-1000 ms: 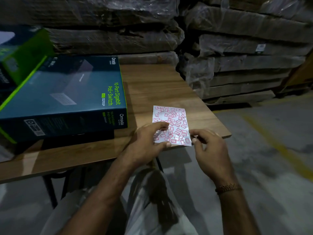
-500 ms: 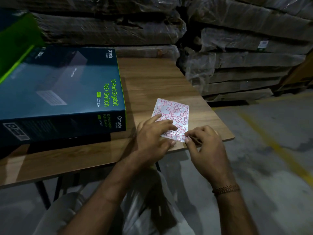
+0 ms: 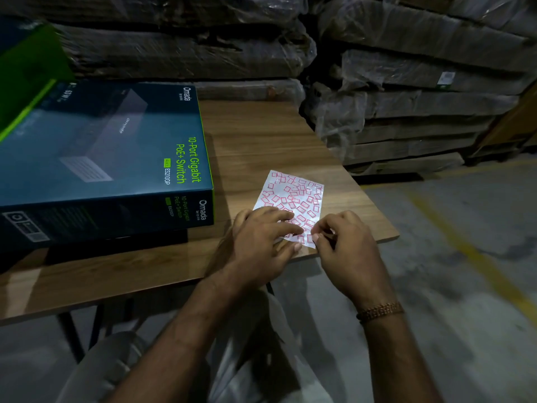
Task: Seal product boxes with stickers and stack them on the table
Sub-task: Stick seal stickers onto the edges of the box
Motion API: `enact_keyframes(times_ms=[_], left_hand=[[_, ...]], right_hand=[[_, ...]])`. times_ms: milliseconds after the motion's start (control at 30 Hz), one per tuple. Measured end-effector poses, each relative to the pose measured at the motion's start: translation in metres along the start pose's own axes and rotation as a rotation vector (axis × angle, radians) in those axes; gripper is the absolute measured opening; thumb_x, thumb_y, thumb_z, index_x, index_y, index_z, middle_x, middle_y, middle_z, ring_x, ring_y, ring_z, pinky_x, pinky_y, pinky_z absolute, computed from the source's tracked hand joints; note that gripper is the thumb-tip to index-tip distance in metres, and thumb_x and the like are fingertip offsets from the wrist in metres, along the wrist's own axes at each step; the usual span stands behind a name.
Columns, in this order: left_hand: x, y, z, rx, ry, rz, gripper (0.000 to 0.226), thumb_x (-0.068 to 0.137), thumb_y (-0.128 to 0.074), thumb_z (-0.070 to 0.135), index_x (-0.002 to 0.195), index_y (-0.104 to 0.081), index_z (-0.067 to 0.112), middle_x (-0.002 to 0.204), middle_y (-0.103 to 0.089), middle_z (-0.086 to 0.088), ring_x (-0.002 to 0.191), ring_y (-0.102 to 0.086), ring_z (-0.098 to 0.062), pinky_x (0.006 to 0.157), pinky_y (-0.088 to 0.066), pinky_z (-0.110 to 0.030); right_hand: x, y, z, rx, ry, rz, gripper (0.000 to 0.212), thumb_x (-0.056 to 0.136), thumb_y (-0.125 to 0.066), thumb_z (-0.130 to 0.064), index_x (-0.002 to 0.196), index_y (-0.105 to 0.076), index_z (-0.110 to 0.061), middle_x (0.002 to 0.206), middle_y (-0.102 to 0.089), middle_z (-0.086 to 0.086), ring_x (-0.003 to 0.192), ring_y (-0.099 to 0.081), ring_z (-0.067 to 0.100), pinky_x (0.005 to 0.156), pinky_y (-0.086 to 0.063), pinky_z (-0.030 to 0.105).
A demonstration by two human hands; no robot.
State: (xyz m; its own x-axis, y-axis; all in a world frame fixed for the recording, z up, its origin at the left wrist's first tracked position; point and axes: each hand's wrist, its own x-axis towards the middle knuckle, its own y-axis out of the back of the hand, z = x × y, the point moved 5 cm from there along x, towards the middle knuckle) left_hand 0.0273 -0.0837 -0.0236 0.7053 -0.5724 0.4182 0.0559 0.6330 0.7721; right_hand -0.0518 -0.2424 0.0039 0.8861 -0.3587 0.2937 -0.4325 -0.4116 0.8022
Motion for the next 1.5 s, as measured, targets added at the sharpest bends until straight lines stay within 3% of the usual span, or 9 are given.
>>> enact_keyframes(times_ms=[233,400,567,733,1033,1233,1367,1500], left_hand=[[0.0,0.0,0.003,0.013,-0.031,0.035,0.044,0.087,-0.052,0.055,0.107,-0.083,0.032,0.125,-0.075,0.007,0.122,-0.067,-0.022,0.097,-0.041,-0.048],[-0.001,-0.001,0.004,0.016,-0.051,0.071,0.041,0.086,-0.054,0.052,0.104,-0.083,0.029,0.122,-0.076,0.006,0.118,-0.069,-0.023,0.093,-0.041,-0.047],[-0.001,-0.002,0.005,0.012,-0.058,0.089,0.037,0.086,-0.055,0.049,0.1,-0.083,0.029,0.12,-0.077,0.006,0.115,-0.07,-0.023,0.091,-0.044,-0.047],[-0.002,-0.002,0.006,0.016,-0.045,0.076,0.037,0.088,-0.055,0.049,0.103,-0.082,0.03,0.123,-0.076,0.008,0.119,-0.067,-0.02,0.094,-0.038,-0.042],[-0.003,0.002,0.009,-0.007,-0.02,0.081,0.027,0.084,-0.068,0.041,0.104,-0.082,0.03,0.124,-0.075,0.009,0.122,-0.065,-0.017,0.096,-0.035,-0.041],[0.0,0.015,0.009,-0.113,0.032,-0.002,0.044,0.08,-0.07,0.048,0.121,-0.078,0.034,0.128,-0.074,0.014,0.124,-0.063,-0.011,0.105,-0.039,-0.04],[0.001,0.029,0.006,-0.325,0.065,0.049,0.05,0.072,-0.08,0.032,0.122,-0.08,0.029,0.126,-0.076,0.013,0.12,-0.066,-0.003,0.105,-0.05,-0.027],[-0.006,0.041,0.005,-0.471,0.057,0.124,0.035,0.087,-0.081,0.011,0.119,-0.079,0.024,0.129,-0.075,0.012,0.132,-0.061,0.0,0.113,-0.048,-0.031]], right_hand=[[0.009,-0.001,-0.01,-0.127,-0.06,-0.085,0.01,0.099,-0.07,-0.027,0.092,-0.062,-0.025,0.102,-0.049,-0.004,0.097,-0.052,0.018,0.076,-0.04,0.031],[0.007,-0.006,-0.013,-0.212,-0.027,-0.117,0.006,0.105,-0.059,-0.026,0.11,-0.06,-0.021,0.113,-0.046,0.0,0.101,-0.044,0.016,0.078,-0.035,0.03],[0.004,-0.007,-0.008,-0.136,0.008,-0.113,0.007,0.105,-0.057,-0.023,0.099,-0.055,-0.025,0.108,-0.043,-0.002,0.103,-0.044,0.02,0.08,-0.036,0.034],[0.002,-0.008,0.001,-0.067,0.021,-0.108,0.008,0.106,-0.056,-0.024,0.098,-0.056,-0.026,0.106,-0.044,-0.004,0.102,-0.044,0.017,0.081,-0.041,0.037],[0.002,-0.003,0.01,0.133,0.022,-0.103,0.013,0.105,-0.058,-0.021,0.094,-0.057,-0.027,0.103,-0.052,-0.006,0.096,-0.054,0.016,0.077,-0.042,0.031],[0.001,0.005,0.01,0.533,-0.047,-0.121,0.018,0.107,-0.058,-0.017,0.092,-0.063,-0.026,0.087,-0.068,-0.009,0.081,-0.064,0.011,0.077,-0.057,0.039],[-0.001,0.007,-0.002,0.682,-0.069,-0.155,0.021,0.108,-0.057,-0.018,0.093,-0.064,-0.031,0.097,-0.069,-0.002,0.086,-0.065,0.013,0.079,-0.059,0.038],[-0.002,0.013,-0.019,0.755,-0.041,-0.142,0.012,0.109,-0.055,-0.014,0.102,-0.065,-0.015,0.098,-0.069,0.009,0.081,-0.061,0.013,0.07,-0.049,0.032]])
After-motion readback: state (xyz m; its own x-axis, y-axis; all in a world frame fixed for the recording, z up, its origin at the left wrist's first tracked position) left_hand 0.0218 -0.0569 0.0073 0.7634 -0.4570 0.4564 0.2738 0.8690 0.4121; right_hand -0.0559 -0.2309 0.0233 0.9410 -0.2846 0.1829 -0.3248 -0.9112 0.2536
